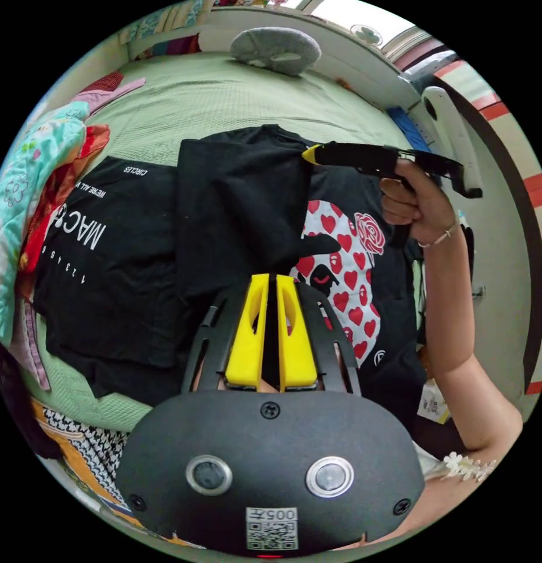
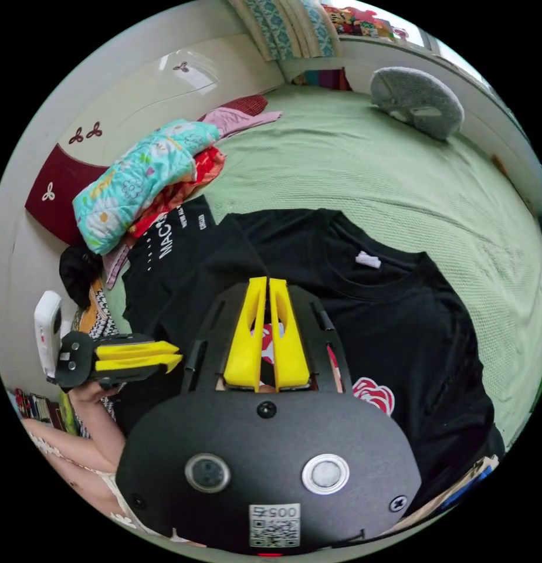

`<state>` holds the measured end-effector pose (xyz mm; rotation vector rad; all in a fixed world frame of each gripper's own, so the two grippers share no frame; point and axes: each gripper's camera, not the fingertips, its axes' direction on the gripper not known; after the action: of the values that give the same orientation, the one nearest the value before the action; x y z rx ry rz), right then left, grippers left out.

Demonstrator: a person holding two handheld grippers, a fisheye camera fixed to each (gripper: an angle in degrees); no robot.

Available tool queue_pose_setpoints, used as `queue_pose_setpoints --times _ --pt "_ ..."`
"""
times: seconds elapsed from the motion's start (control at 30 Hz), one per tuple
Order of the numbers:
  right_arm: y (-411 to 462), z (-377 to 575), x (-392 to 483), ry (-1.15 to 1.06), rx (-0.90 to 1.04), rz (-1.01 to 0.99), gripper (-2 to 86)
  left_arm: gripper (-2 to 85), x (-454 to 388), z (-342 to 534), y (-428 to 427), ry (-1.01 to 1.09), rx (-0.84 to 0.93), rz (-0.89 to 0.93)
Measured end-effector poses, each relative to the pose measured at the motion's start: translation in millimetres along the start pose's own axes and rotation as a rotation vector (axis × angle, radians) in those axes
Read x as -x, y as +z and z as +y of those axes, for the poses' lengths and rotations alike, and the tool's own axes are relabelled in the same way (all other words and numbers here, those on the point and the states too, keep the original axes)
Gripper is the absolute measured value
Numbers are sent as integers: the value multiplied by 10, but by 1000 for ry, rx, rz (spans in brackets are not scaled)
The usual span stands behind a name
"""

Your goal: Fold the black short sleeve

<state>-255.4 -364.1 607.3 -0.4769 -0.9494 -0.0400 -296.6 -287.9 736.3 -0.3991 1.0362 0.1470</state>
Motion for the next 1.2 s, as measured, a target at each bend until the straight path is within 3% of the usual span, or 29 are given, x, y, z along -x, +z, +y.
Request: queue_pose_setpoints --times 0.1,0.17,0.23,0.37,0.47,0.6,0.7,0.83,0.9,1.0,1.2 --pt "116 28 -132 39 45 23 -15 46 23 9 -25 19 0 77" --pt "354 39 -152 40 164 194 -11 55 -71 24 36 89 106 15" --pt "397 69 -131 39 184 265 -7 55 -85 42 15 71 90 -67" --pt "94 112 41 34 28 79 10 67 110 106 -192 -72 -37 -37" --pt "87 93 336 -86 22 -48 7 64 242 167 -282 -174 -117 -67" --pt "483 41 579 -148 181 96 -1 51 324 113 -77 -217 -3 -89" --pt "529 -54 538 -1 253 159 -9 30 344 114 -19 -280 63 -220" --pt "113 -235 1093 -77 30 311 3 52 345 301 -333 -308 -130 -179" --pt "89 -406 1306 -138 9 299 29 66 379 373 -378 -299 -187 -99" --pt "229 -794 1435 -136 69 214 96 80 403 387 -283 -291 -134 -101" --pt "697 -1398 1394 5 220 129 104 90 362 346 -168 -278 -65 -163"
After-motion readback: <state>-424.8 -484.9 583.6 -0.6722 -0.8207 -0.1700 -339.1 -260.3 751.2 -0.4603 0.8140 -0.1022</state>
